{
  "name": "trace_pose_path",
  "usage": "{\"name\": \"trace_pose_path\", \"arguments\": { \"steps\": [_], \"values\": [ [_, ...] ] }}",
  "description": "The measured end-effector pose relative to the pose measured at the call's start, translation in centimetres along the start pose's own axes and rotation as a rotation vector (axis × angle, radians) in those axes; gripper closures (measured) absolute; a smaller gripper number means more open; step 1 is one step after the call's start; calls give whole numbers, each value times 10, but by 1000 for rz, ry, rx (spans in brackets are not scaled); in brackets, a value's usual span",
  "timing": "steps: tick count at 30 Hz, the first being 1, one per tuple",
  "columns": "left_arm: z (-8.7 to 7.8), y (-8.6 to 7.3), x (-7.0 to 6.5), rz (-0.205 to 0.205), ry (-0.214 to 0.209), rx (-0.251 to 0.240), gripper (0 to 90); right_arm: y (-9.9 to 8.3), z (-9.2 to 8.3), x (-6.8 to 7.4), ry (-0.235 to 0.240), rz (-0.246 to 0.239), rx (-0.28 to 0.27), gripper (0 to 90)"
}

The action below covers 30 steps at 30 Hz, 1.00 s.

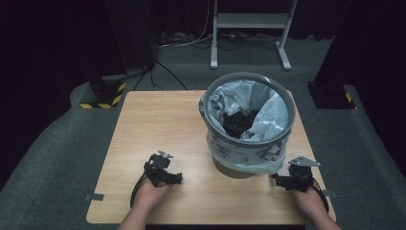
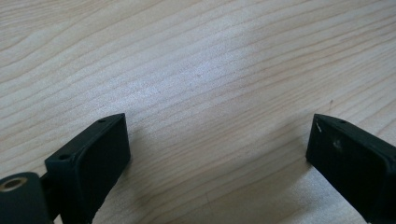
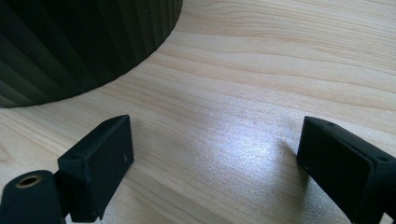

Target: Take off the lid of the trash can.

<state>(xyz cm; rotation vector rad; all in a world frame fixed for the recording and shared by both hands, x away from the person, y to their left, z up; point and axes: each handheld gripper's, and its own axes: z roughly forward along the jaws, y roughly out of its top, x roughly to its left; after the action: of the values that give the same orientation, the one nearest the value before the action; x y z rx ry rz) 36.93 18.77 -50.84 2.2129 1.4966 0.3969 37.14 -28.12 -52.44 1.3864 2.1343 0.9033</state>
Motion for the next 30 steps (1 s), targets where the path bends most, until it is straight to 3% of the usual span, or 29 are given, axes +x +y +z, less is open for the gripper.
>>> {"name": "trace_pose_path", "arguments": {
  "steps": [13,24,30],
  "values": [
    [-1,4,-3,-24,8,65,61,3,3,1,7,-8,0,102],
    [2,25,-2,-8,2,234,62,3,3,1,18,-9,1,101],
    [2,35,-1,-10,-6,315,148,3,3,1,17,-9,3,101]
  ]
}}
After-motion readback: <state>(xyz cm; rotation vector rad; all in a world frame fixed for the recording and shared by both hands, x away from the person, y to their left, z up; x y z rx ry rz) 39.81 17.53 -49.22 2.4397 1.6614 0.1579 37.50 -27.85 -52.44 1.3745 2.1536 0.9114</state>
